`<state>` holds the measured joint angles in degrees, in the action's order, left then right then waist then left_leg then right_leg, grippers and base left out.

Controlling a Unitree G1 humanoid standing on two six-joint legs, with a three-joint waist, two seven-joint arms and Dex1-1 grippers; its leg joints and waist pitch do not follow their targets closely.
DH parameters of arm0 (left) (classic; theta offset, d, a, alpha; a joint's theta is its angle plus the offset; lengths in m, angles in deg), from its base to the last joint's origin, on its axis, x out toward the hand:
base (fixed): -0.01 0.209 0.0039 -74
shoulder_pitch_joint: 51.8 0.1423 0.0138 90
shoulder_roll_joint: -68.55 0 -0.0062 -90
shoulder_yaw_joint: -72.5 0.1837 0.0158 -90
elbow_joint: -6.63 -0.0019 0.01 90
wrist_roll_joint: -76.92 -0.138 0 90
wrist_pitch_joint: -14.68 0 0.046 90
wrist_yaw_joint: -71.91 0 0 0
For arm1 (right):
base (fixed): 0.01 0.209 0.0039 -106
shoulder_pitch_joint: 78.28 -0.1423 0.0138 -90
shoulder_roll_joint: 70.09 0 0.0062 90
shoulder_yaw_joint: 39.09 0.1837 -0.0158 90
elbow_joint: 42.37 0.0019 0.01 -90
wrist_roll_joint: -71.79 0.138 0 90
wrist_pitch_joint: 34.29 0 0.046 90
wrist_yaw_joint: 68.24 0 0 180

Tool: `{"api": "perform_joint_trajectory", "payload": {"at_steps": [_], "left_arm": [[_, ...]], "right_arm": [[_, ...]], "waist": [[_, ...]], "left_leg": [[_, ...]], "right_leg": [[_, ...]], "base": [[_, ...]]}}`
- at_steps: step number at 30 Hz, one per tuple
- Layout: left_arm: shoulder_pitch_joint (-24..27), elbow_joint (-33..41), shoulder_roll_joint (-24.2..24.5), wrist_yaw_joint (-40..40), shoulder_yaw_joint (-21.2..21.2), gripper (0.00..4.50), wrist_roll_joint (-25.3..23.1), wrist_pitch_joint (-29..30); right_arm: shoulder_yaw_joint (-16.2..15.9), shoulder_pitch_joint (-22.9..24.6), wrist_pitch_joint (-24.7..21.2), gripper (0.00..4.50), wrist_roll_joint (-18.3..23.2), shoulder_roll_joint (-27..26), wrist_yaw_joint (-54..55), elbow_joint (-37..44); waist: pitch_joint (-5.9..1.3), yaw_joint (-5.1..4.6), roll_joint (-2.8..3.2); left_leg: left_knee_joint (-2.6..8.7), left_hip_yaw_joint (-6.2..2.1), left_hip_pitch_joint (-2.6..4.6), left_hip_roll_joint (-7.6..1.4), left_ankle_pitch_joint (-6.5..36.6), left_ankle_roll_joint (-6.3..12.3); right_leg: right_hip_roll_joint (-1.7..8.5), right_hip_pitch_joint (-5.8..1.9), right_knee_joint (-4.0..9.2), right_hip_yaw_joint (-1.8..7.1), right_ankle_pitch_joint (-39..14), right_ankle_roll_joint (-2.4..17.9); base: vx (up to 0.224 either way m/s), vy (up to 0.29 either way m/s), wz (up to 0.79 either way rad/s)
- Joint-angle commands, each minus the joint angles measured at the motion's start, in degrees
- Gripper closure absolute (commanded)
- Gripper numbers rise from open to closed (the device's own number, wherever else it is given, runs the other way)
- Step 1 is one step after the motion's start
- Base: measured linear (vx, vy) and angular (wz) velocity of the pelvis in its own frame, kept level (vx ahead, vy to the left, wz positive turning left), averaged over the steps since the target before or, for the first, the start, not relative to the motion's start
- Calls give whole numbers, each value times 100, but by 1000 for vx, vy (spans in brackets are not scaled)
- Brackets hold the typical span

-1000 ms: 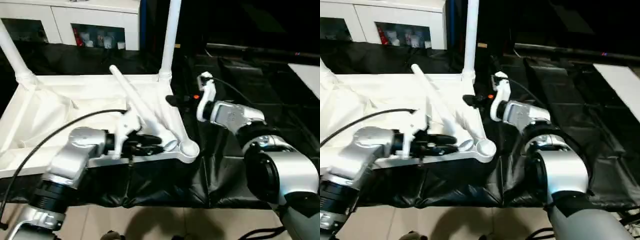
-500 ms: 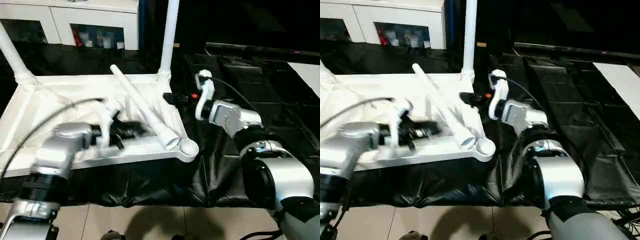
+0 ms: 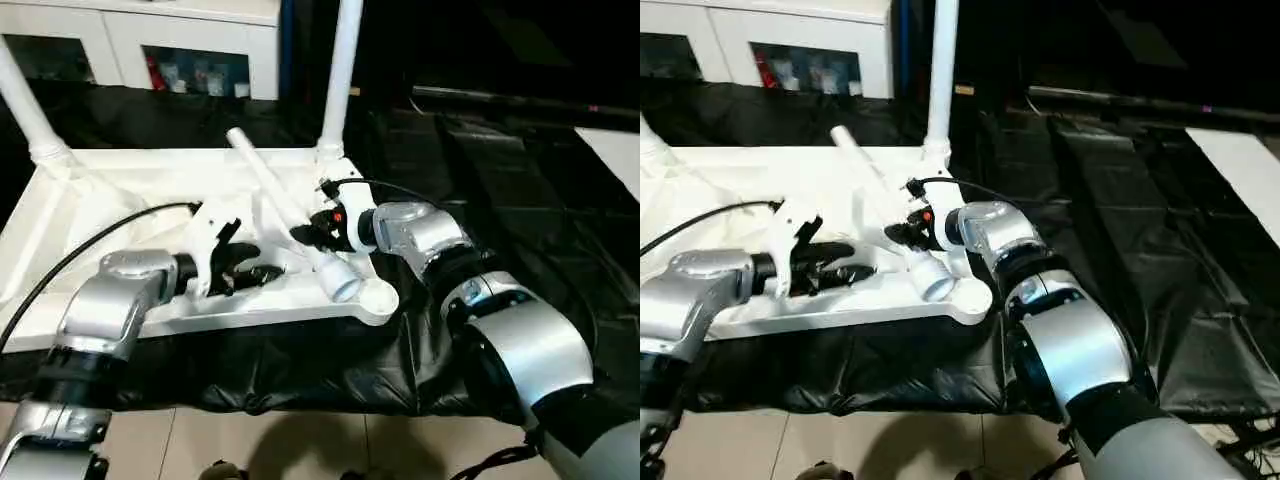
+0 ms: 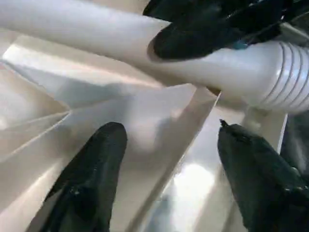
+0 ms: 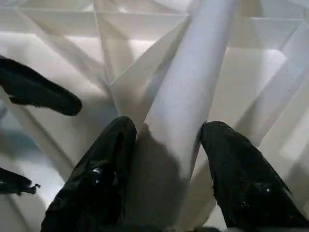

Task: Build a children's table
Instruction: Insert table leg to table base

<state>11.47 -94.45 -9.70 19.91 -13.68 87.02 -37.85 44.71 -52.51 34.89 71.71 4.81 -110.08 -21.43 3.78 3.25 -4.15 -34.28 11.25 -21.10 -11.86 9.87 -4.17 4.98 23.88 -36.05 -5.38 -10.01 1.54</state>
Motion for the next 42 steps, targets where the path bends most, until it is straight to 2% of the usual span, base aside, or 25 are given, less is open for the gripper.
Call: {"api": "perform_joint_trajectory", "payload": {"at_steps": [1, 3, 7, 13, 17, 21, 22, 23, 24, 25, 28, 29, 30, 32, 34, 39, 42], "left_arm": [[21, 240, 32, -27, 80, 107, 10, 74], [19, 260, 32, -29, 77, 105, 37, 89], [-31, 251, 2, 16, 56, 105, 102, 84], [-86, 263, -54, 56, 6, 105, 173, 100], [-94, 254, -82, 150, -48, 105, 171, 56], [-152, 164, -141, 278, -145, 105, 209, -18], [-179, 130, -142, 283, -148, 105, 225, -26], [-179, 130, -142, 283, -148, 105, 225, -26], [-220, 69, -145, 278, -127, 105, 233, -43], [-224, 62, -146, 277, -121, 105, 230, -48], [-255, 22, -192, 289, -51, 105, 204, -83], [-260, 23, -205, 287, -35, 105, 203, -81], [-263, 27, -214, 282, -23, 105, 204, -76], [-264, 27, -219, 280, -18, 105, 203, -77], [-262, 18, -219, 287, -9, 105, 197, -90], [-198, 89, -162, 257, 44, 105, 182, -75], [-185, 97, -153, 247, 58, 105, 176, -74]], "right_arm": [[-171, -3, -260, 220, -279, 27, -5, -320], [-165, -61, -360, 230, -333, 6, 7, -433], [-4, -97, -558, 267, -229, -12, 100, -564], [100, -34, -561, 295, -133, 37, 218, -617], [423, -36, -540, 323, 126, 100, 354, -619], [695, -65, -561, 363, 316, 213, 283, -578], [761, -59, -416, 372, 369, 241, 233, -548], [761, -59, -416, 372, 369, 241, 233, -548], [898, -64, -217, 372, 481, 277, 203, -513], [920, -67, -208, 350, 497, 279, 208, -512], [1065, -123, -265, 325, 618, 275, 170, -508], [1073, -142, -294, 325, 632, 266, 134, -501], [1074, -159, -313, 300, 637, 254, 114, -494], [1069, -171, -337, 289, 620, 240, 78, -491], [1062, -176, -360, 267, 592, 225, 59, -496], [1062, -188, -426, 234, 534, 162, 109, -558], [1042, -194, -475, 204, 496, 139, 74, -572]], "waist": [[-393, -23, 120], [-384, -26, 97], [-386, -27, 90], [-387, -26, 79], [-391, -27, 78], [-407, -21, 71], [-413, -18, 130], [-413, -18, 130], [-418, -18, 111], [-424, -16, 116], [-448, -27, 116], [-458, -31, 113], [-466, -33, 112], [-463, -33, 105], [-458, -34, 98], [-428, -43, 86], [-429, -45, 90]], "left_leg": [[431, -110, 117, -199, 1509, -282], [432, -108, 119, -198, 1584, -313], [437, -116, 122, -195, 1666, -355], [441, -128, 135, -196, 1808, -407], [440, -128, 151, -194, 1884, -427], [435, -128, 124, -188, 1792, -401], [432, -130, 125, -186, 1761, -407], [432, -130, 125, -186, 1761, -407], [427, -118, 121, -181, 1740, -384], [421, -121, 117, -183, 1700, -384], [411, -114, 93, -177, 1454, -334], [402, -107, 88, -176, 1366, -304], [396, -100, 86, -176, 1256, -266], [394, -92, 80, -175, 1194, -231], [395, -90, 74, -173, 1190, -216], [408, -100, 98, -187, 1456, -279], [409, -105, 100, -187, 1472, -299]], "right_leg": [[362, -265, 423, 355, -1628, 1066], [365, -257, 436, 360, -1708, 1042], [363, -248, 445, 362, -1816, 955], [369, -236, 462, 358, -1969, 902], [361, -223, 474, 356, -2011, 872], [357, -248, 458, 351, -1864, 904], [356, -251, 445, 354, -1768, 927], [356, -251, 445, 354, -1768, 927], [350, -257, 450, 350, -1666, 962], [352, -263, 437, 350, -1607, 978], [341, -293, 389, 344, -1253, 1106], [336, -300, 377, 344, -1104, 1151], [330, -304, 355, 344, -930, 1207], [329, -309, 349, 342, -829, 1260], [331, -315, 349, 342, -833, 1274], [349, -284, 405, 343, -1346, 1169], [353, -282, 412, 345, -1417, 1138]], "base": [[0, 0, 0], [0, 0, 0], [0, 0, 0], [0, 0, 0], [0, 0, 0], [0, 0, 0], [0, 0, 0], [0, 0, 0], [0, 0, 0], [0, 0, 0], [0, 0, 0], [0, 0, 0], [0, 0, 0], [0, 0, 0], [0, 0, 0], [0, 0, 0], [0, 0, 0]]}}
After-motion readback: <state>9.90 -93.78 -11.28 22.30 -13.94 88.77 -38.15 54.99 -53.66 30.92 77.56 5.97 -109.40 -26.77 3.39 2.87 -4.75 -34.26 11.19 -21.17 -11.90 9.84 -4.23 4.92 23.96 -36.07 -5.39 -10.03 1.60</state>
